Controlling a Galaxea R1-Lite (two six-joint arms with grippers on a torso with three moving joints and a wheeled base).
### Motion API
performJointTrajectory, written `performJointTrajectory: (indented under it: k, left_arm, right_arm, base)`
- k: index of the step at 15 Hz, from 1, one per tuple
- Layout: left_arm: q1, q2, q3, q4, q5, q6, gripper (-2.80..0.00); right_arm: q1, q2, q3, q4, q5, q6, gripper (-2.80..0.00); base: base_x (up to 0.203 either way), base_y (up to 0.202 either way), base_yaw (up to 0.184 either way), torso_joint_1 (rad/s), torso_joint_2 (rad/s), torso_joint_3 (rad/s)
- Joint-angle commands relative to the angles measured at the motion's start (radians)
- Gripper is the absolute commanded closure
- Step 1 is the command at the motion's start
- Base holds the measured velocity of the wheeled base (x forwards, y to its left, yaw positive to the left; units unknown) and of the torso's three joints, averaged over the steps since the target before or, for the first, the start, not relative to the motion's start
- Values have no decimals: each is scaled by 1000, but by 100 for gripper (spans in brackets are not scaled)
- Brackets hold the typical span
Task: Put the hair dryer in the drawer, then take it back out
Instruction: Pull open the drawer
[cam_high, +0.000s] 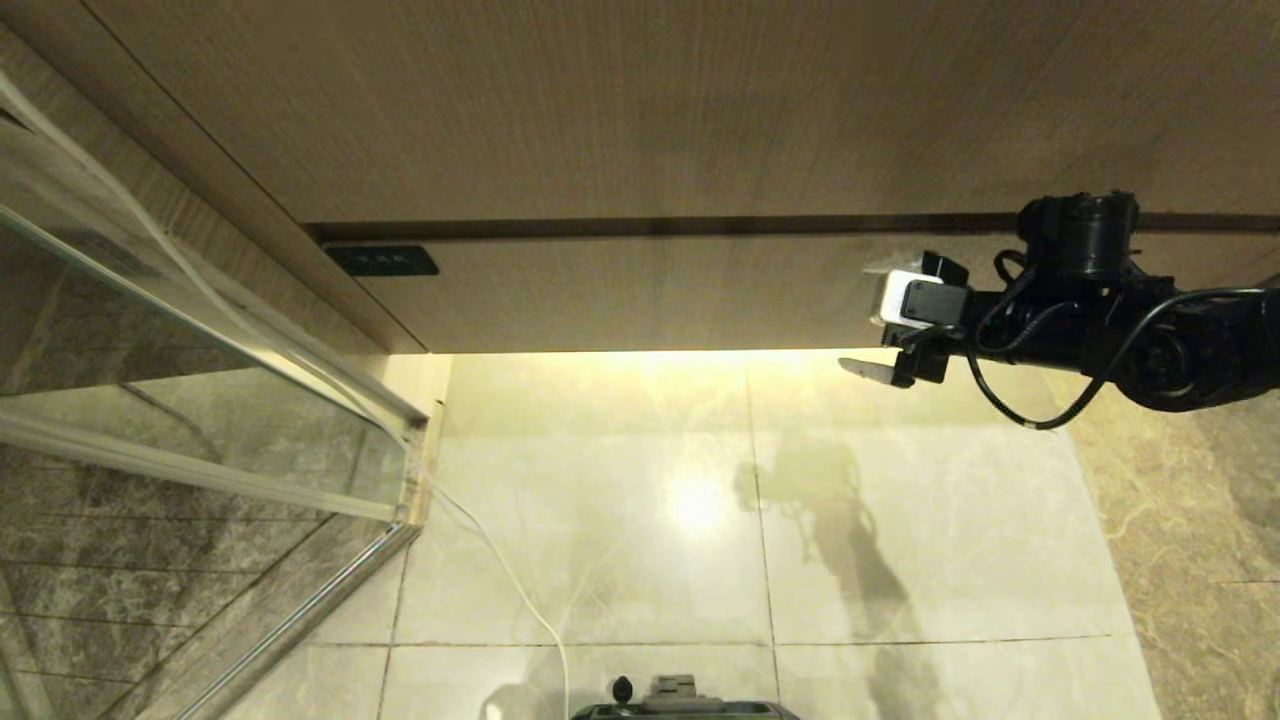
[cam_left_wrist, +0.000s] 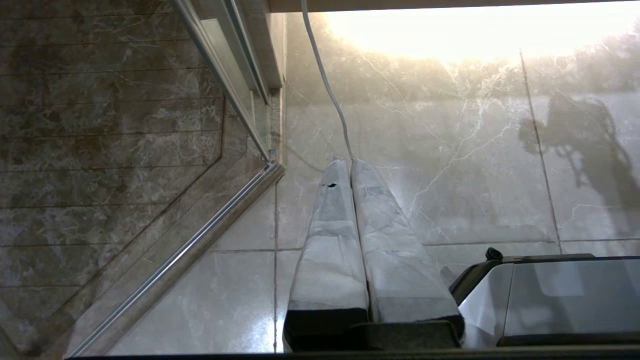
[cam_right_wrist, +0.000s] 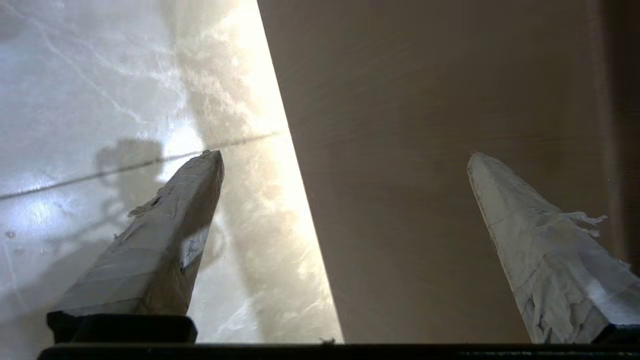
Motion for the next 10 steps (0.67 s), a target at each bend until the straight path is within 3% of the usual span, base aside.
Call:
performJointTrajectory:
  k: [1, 6, 10]
  left_arm:
    - [0, 0, 0, 0, 0, 0, 0]
    - [0, 0, 0, 0, 0, 0, 0]
    - [0, 0, 1, 0, 0, 0, 0]
  right_arm:
    - [-6, -74, 27, 3, 1, -5, -280]
    - [-3, -190, 127, 22, -1, -8, -280]
    - [2, -190, 113, 8, -1, -14, -280]
  base:
    - [0, 0, 0, 0, 0, 0]
    - [0, 0, 0, 0, 0, 0]
    - [0, 0, 0, 0, 0, 0]
